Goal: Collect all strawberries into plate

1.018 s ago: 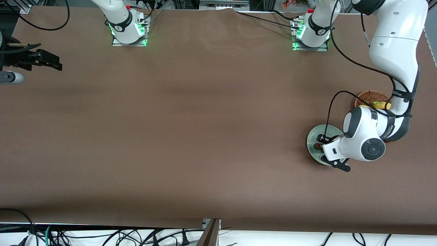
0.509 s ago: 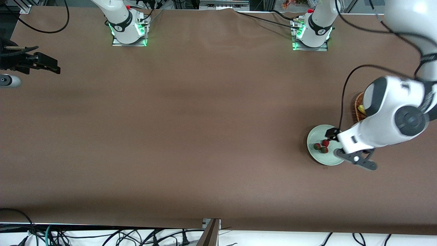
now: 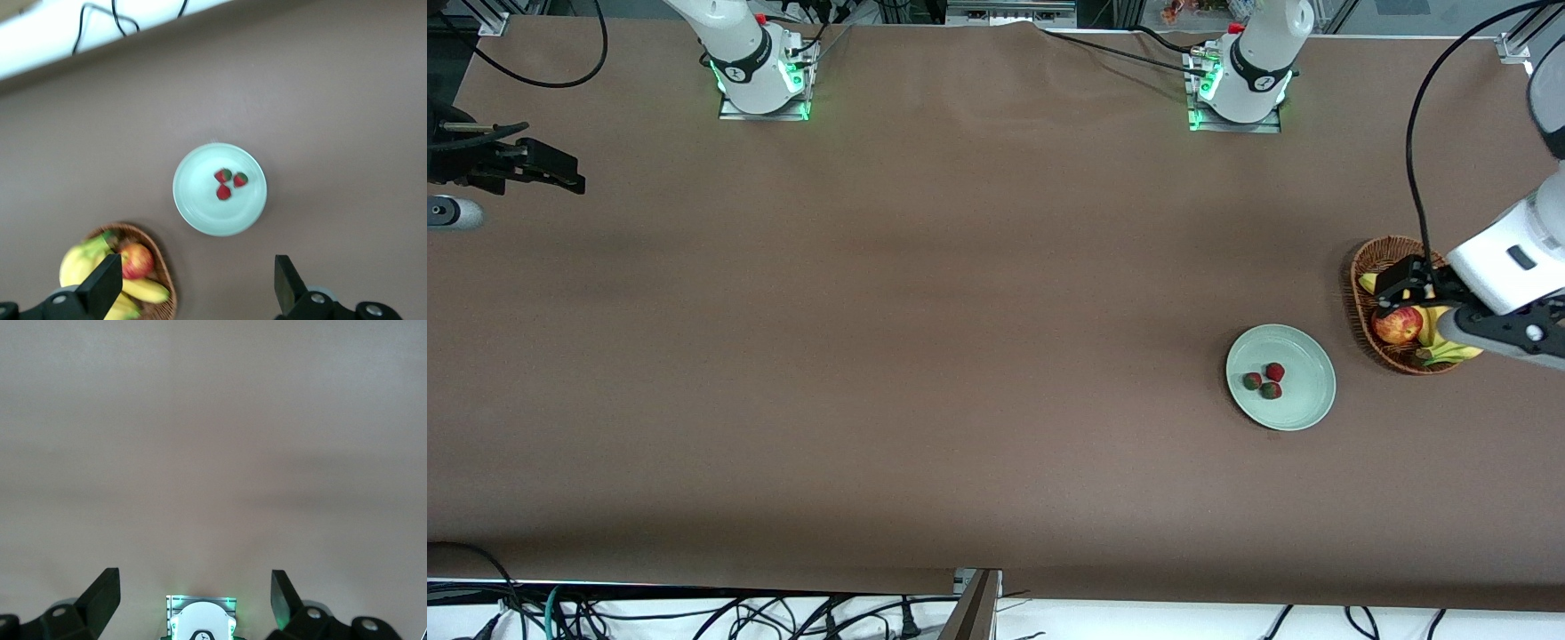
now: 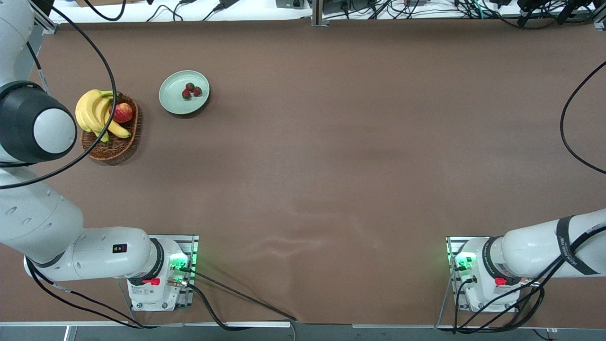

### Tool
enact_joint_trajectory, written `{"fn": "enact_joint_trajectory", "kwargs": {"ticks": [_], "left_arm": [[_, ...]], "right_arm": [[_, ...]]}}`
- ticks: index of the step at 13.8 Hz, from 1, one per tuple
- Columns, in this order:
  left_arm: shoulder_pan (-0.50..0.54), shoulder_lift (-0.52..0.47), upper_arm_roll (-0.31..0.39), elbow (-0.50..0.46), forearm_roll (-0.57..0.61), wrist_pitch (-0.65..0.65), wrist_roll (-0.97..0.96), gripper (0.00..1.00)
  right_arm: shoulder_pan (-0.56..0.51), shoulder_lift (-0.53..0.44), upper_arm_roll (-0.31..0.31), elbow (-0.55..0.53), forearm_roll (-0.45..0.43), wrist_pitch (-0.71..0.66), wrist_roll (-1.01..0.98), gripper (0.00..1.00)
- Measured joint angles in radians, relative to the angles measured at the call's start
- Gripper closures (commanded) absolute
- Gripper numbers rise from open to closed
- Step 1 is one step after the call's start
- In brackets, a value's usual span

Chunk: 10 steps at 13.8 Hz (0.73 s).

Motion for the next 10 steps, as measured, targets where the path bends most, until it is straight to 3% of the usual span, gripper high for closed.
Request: {"fn": "enact_joint_trajectory", "kwargs": {"ticks": [2,5,10], "left_arm": [[-0.039,-0.111,0.07,-0.165,-0.057,0.041,-0.045,0.0],[-0.047,-0.277,0.078,-0.388,-0.06,0.088,-0.076,0.0],[-0.053,-0.309,0.078,-0.43,-0.052,0.088,-0.08,0.0]], "right_arm": [[0.0,0.001,0.0,0.001,0.0,0.0,0.0,0.0],[0.0,0.001,0.0,0.002,0.0,0.0,0.0,0.0],[0.0,0.001,0.0,0.002,0.0,0.0,0.0,0.0]]}}
